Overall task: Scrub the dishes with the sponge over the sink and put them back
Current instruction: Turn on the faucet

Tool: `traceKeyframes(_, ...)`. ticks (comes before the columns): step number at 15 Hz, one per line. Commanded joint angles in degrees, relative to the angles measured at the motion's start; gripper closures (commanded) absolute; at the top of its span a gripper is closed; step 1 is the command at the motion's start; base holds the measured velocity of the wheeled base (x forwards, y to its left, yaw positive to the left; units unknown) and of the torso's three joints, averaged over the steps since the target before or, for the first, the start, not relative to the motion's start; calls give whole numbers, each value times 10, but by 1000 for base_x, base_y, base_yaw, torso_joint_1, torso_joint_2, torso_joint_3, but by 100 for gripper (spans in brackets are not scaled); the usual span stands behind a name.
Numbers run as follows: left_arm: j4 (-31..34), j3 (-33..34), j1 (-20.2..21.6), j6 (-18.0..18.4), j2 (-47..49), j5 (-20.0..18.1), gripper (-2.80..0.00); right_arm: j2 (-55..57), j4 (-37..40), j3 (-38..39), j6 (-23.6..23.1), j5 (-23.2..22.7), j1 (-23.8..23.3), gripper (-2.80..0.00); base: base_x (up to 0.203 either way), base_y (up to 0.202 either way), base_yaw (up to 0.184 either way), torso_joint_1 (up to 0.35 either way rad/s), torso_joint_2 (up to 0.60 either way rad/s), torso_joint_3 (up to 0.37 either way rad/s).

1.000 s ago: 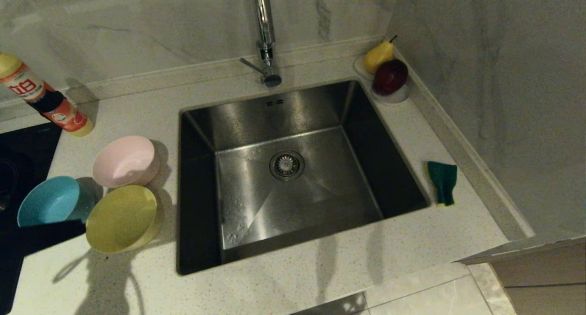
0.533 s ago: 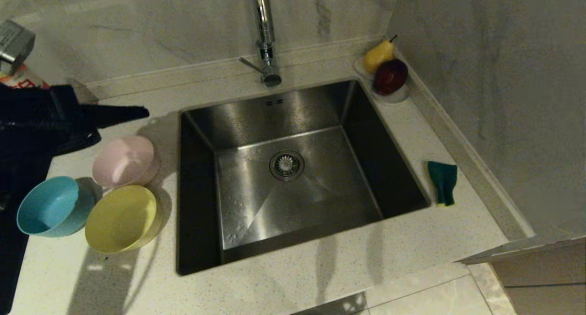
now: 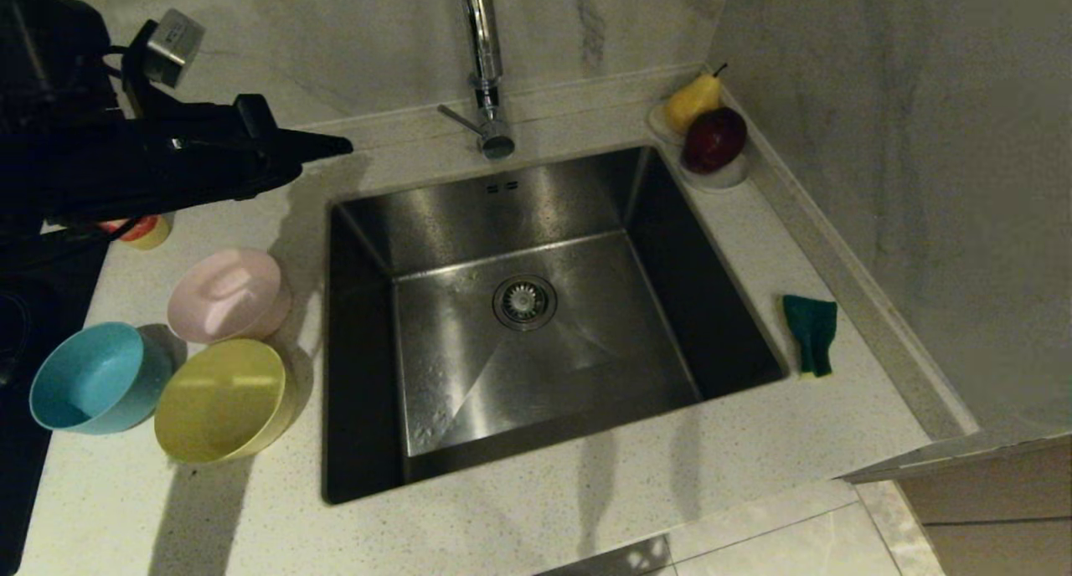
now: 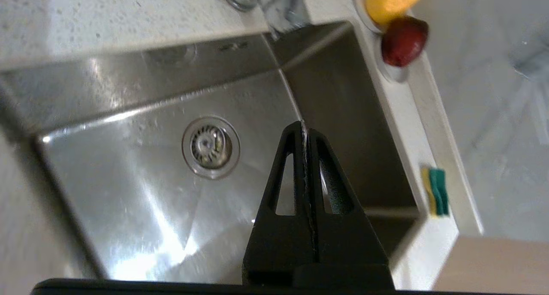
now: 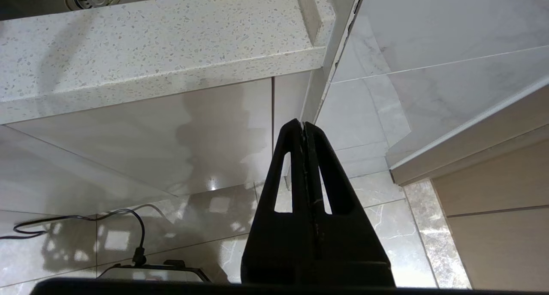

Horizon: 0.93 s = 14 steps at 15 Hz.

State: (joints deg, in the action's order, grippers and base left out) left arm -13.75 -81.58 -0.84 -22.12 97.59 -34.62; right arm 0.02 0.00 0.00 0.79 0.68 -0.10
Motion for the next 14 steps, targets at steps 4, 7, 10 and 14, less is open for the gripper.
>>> traceKeyframes(4, -42, -77, -8, -80, 91, -1, 0, 1, 0, 0, 0, 0, 0, 0, 0, 0, 0, 0, 0, 0)
traceKeyframes(7, -46, -110, -19, -86, 109, 1, 0, 0, 0, 0, 0, 0, 0, 0, 0, 0, 0, 0, 0, 0)
traceKeyframes(10, -47, -147, -23, -87, 136, 28, 0, 0, 0, 0, 0, 0, 0, 0, 0, 0, 0, 0, 0, 0)
traceKeyframes(14, -70, -167, -33, -89, 154, 34, 0, 0, 0, 0, 0, 0, 0, 0, 0, 0, 0, 0, 0, 0)
